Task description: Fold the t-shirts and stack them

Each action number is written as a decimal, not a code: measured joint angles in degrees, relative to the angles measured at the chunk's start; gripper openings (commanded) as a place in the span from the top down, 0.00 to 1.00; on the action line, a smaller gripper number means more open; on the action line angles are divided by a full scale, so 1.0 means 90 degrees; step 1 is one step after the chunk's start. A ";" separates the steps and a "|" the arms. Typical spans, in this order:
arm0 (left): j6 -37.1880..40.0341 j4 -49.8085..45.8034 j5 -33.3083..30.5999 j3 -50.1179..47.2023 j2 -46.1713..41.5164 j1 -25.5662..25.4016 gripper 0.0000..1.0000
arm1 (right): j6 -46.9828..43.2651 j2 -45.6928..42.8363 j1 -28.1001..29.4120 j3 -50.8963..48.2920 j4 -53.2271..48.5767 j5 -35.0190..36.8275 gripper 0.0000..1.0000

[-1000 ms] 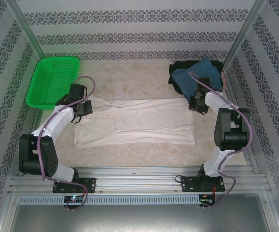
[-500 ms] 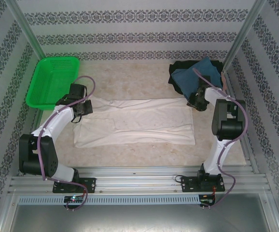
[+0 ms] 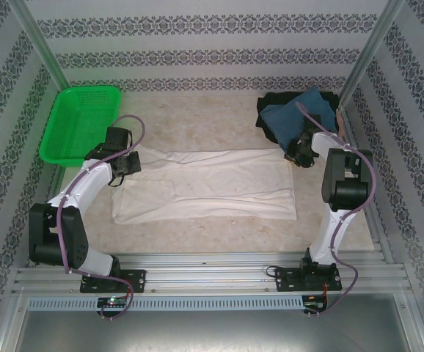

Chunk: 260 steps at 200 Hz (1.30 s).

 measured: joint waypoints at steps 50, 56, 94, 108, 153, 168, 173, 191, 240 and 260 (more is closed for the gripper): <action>0.0000 0.0000 -0.0005 0.0000 0.0000 0.0000 1.00 | 0.0005 -0.0005 -0.0075 0.0007 0.0012 -0.0044 1.00; 0.0000 0.0000 -0.0005 0.0000 0.0000 0.0000 1.00 | 0.0005 -0.0010 -0.0085 0.0007 0.0012 -0.0041 1.00; 0.0000 -0.0005 -0.0022 0.0000 -0.0075 0.0012 1.00 | -0.0005 -0.0216 -0.0126 0.0007 -0.0092 -0.0073 1.00; 0.0000 -0.0007 -0.0027 0.0000 -0.0175 0.0056 1.00 | -0.0015 -0.0406 -0.0126 0.0007 -0.0124 -0.0114 1.00; 0.0000 -0.0027 -0.0022 0.0000 -0.0449 0.0197 1.00 | -0.0015 -0.0954 -0.0126 -0.0073 -0.0129 -0.0335 1.00; 0.0000 -0.0058 -0.0024 0.0000 -0.0476 0.0240 1.00 | -0.0012 -0.1088 -0.0126 -0.0243 -0.0136 -0.0406 1.00; 0.0000 -0.0075 -0.0024 0.0000 -0.0483 0.0250 1.00 | -0.0015 -0.1120 -0.0126 -0.0308 -0.0138 -0.0420 1.00; 0.0000 -0.0117 -0.0024 -0.0002 -0.0537 0.0282 1.00 | -0.0015 -0.1161 -0.0126 -0.0525 -0.0160 -0.0447 1.00; -0.0002 -0.0134 -0.0022 -0.0325 -0.0855 0.0291 1.00 | -0.0015 -0.1297 -0.0126 -0.1124 -0.0170 -0.0544 1.00; -0.0005 -0.0143 -0.0022 -0.0522 -0.0889 0.0291 1.00 | -0.0017 -0.1375 -0.0126 -0.1256 -0.0185 -0.0544 1.00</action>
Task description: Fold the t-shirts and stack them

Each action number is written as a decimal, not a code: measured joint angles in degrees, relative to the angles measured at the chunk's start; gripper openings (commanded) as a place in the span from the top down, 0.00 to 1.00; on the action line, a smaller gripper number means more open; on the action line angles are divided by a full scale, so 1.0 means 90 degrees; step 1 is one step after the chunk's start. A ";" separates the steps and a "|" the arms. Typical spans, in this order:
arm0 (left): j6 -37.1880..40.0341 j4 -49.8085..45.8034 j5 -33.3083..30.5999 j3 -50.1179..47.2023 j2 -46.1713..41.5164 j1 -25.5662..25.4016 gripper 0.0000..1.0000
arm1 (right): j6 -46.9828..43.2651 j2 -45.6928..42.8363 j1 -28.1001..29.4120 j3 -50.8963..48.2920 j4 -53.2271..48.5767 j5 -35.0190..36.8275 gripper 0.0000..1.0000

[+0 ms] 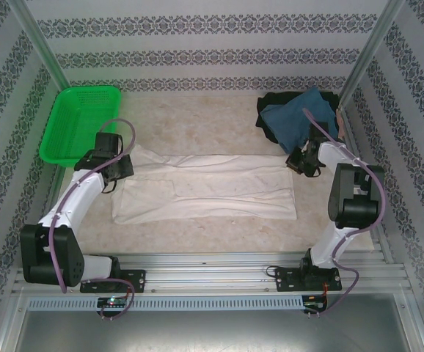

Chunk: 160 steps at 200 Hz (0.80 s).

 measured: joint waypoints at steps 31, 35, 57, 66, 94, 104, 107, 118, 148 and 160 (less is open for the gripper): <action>-0.0002 -0.0007 -0.0002 -0.0221 -0.0029 0.0000 1.00 | 0.0000 -0.0015 0.0000 -0.0092 0.0005 0.0000 1.00; -0.0002 -0.0007 -0.0002 -0.0236 -0.0036 0.0000 1.00 | 0.0000 -0.0019 0.0000 -0.0104 0.0005 0.0000 1.00; -0.0005 -0.0036 -0.0029 -0.0282 -0.0163 0.0000 1.00 | 0.0000 -0.0083 0.0000 -0.0172 0.0002 0.0000 1.00; -0.0005 -0.0044 -0.0044 -0.0282 -0.0231 0.0005 1.00 | 0.0000 -0.0126 0.0000 -0.0194 0.0000 0.0002 1.00; -0.0005 -0.0051 -0.0053 -0.0284 -0.0333 0.0049 1.00 | 0.0000 -0.0228 0.0000 -0.0253 0.0049 -0.0032 1.00; -0.0005 -0.0051 -0.0051 -0.0301 -0.0333 0.0070 1.00 | 0.0002 -0.0240 0.0000 -0.0313 0.0056 -0.0049 1.00; -0.0005 -0.0051 -0.0051 -0.0316 -0.0333 0.0073 1.00 | 0.0002 -0.0240 0.0000 -0.0335 0.0058 -0.0049 1.00; -0.0005 -0.0049 -0.0053 -0.0374 -0.0333 0.0085 1.00 | 0.0000 -0.0240 0.0000 -0.0420 0.0058 -0.0049 1.00; -0.0005 -0.0056 -0.0051 -0.0563 -0.0272 0.0090 1.00 | 0.0000 -0.0240 0.0000 -0.0607 0.0056 -0.0049 1.00; -0.0019 -0.0051 -0.0046 -0.0627 -0.0219 0.0097 0.99 | 0.0000 -0.0240 0.0000 -0.0639 0.0056 -0.0049 1.00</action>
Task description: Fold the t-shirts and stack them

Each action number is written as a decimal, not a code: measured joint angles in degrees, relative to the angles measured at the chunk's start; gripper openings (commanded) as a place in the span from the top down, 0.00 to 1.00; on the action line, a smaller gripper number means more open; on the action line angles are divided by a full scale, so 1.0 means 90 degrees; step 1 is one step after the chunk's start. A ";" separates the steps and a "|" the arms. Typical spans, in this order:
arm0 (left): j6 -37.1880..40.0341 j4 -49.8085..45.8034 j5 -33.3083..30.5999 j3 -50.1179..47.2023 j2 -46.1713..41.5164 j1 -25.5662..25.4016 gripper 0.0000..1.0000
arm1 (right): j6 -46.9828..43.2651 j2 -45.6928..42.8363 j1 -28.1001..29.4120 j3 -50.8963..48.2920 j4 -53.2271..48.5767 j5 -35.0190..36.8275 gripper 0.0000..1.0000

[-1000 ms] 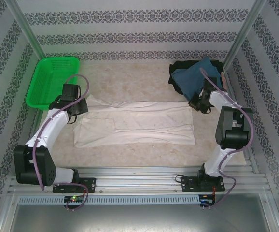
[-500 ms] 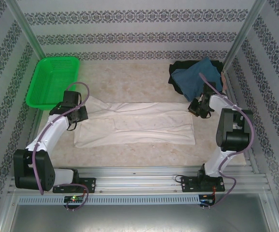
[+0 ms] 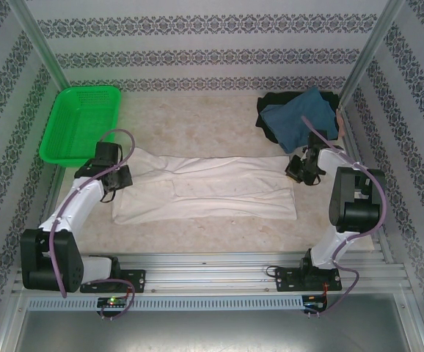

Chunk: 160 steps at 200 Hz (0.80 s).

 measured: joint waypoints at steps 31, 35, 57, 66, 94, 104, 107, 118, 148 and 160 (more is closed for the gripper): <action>-0.0102 0.0002 0.0024 -0.0240 0.0121 0.0027 0.87 | 0.0002 0.0000 0.0000 -0.0075 -0.0002 0.0002 0.98; -0.0124 0.0005 0.0027 -0.0265 0.0153 0.0027 0.85 | 0.0002 0.0000 0.0000 -0.0083 0.0002 0.0005 0.95; -0.0304 -0.0010 -0.0005 -0.0369 0.0384 0.0027 0.72 | 0.0012 0.0007 0.0000 -0.0109 0.0000 0.0005 0.74; -0.0408 -0.0051 -0.0058 -0.0396 0.0447 0.0027 0.63 | 0.0051 0.0010 0.0000 -0.0124 -0.0002 0.0007 0.70; -0.0714 -0.0177 -0.0299 -0.0401 0.0432 0.0027 0.45 | 0.0124 0.0007 0.0000 -0.0175 -0.0068 0.0005 0.52; -0.0801 -0.0274 -0.0330 -0.0355 0.0408 0.0027 0.43 | 0.0090 -0.0022 0.0000 -0.0177 -0.0117 0.0007 0.43; -0.0816 -0.0306 -0.0333 -0.0328 0.0393 0.0027 0.42 | 0.0143 -0.0044 0.0000 -0.0182 -0.0129 0.0005 0.41; -0.0879 -0.0393 -0.0311 -0.0177 0.0340 0.0010 0.37 | 0.0104 -0.0214 0.0000 -0.0238 -0.0146 0.0000 0.35; -0.0855 -0.0233 0.0102 0.0544 0.0240 -0.0447 0.31 | -0.0061 -0.1139 0.0117 -0.0350 -0.0146 -0.0204 0.14; -0.0767 -0.0022 0.0600 0.0818 0.0342 -0.0590 0.31 | -0.0223 -0.1506 0.0289 -0.0350 -0.0039 -0.0403 0.11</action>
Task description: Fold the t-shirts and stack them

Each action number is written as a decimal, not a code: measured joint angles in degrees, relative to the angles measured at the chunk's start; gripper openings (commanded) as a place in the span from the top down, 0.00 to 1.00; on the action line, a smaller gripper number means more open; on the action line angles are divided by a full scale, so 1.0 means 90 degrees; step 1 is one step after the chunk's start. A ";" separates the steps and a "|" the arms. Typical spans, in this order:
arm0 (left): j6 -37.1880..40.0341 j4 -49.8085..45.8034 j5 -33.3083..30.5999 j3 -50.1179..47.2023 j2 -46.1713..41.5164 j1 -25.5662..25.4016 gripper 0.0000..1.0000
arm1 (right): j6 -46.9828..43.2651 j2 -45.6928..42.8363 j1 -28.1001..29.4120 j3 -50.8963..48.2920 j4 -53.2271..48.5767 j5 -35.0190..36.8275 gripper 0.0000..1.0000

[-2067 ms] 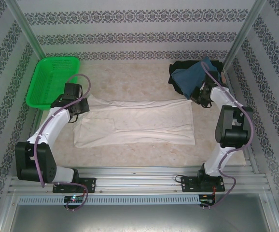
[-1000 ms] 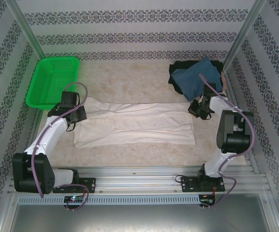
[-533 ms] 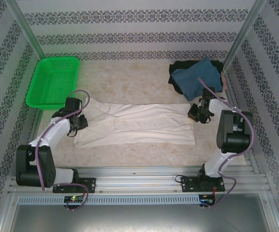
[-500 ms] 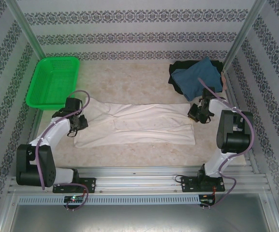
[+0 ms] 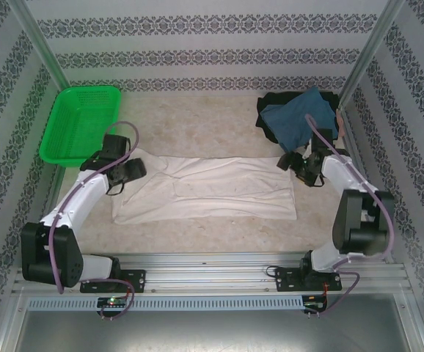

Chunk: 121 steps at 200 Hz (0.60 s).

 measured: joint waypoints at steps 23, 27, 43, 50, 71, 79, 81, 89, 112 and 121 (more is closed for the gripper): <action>0.0376 0.0034 0.0850 0.0646 0.0814 -0.0063 0.36 | -0.0301 -0.0347 0.0403 0.0007 0.0202 -0.0566 0.08; 0.0452 0.0022 0.0947 0.0755 0.1003 -0.0063 0.37 | -0.0333 -0.0359 0.0461 0.0007 0.0228 -0.0651 0.08; 0.0772 -0.0056 0.1231 0.1154 0.1831 -0.0063 0.41 | -0.0435 -0.0367 0.0687 -0.0017 0.0350 -0.0971 0.07; 0.0901 -0.0097 0.1309 0.1248 0.2137 -0.0063 0.43 | -0.0459 -0.0367 0.0767 -0.0039 0.0386 -0.1076 0.06; 0.1231 -0.0282 0.1413 0.1435 0.2771 -0.0066 0.47 | -0.0495 -0.0367 0.0969 -0.0087 0.0437 -0.1277 0.06; 0.1338 -0.0350 0.1416 0.1506 0.2946 -0.0066 0.48 | -0.0498 -0.0369 0.1032 -0.0107 0.0452 -0.1324 0.05; 0.1360 -0.0367 0.1413 0.1525 0.2985 -0.0066 0.48 | -0.0498 -0.0372 0.1052 -0.0109 0.0454 -0.1338 0.05; 0.1447 -0.0408 0.1409 0.1586 0.3096 -0.0066 0.48 | -0.0498 -0.0376 0.1103 -0.0121 0.0461 -0.1379 0.05; 0.1659 -0.0449 0.1396 0.1741 0.3300 -0.0070 0.49 | -0.0500 -0.0410 0.1175 -0.0121 0.0466 -0.1423 0.04; 0.1719 -0.0481 0.1396 0.1821 0.3368 -0.0073 0.50 | -0.0500 -0.0420 0.1178 -0.0121 0.0466 -0.1426 0.04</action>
